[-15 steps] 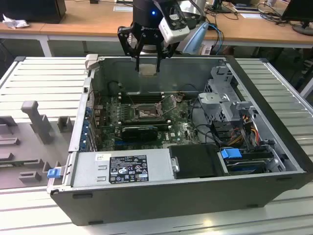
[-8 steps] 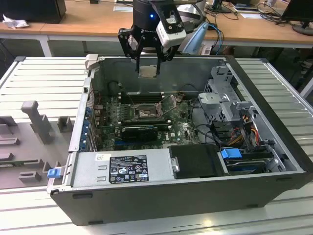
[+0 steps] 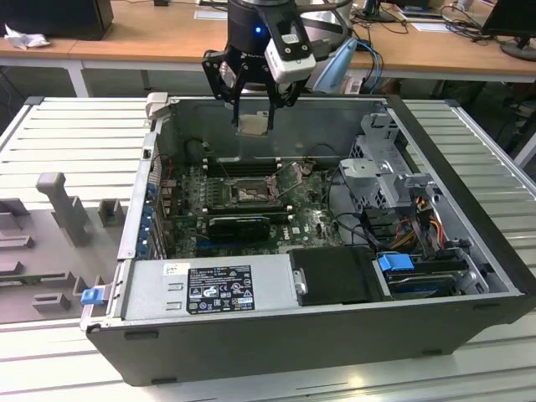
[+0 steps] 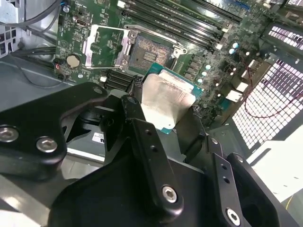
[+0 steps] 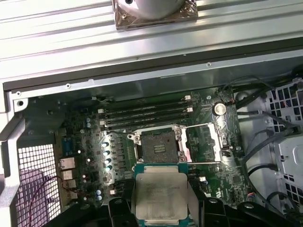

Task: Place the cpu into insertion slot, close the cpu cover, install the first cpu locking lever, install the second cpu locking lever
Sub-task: 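Place the cpu into insertion slot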

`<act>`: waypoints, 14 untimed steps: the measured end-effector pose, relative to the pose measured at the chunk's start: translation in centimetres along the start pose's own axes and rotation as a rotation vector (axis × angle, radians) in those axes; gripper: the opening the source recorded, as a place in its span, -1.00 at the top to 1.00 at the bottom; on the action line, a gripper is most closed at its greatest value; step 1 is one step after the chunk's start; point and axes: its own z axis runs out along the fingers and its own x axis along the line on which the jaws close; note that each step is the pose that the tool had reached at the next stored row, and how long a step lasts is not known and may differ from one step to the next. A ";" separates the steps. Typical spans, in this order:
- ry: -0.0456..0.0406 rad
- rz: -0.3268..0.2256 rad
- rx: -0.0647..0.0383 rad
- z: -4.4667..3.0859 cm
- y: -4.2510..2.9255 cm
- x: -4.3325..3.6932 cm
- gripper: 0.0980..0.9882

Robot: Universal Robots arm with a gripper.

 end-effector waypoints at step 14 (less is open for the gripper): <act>-0.0085 0.103 -0.002 0.06 0.00 0.00 0.03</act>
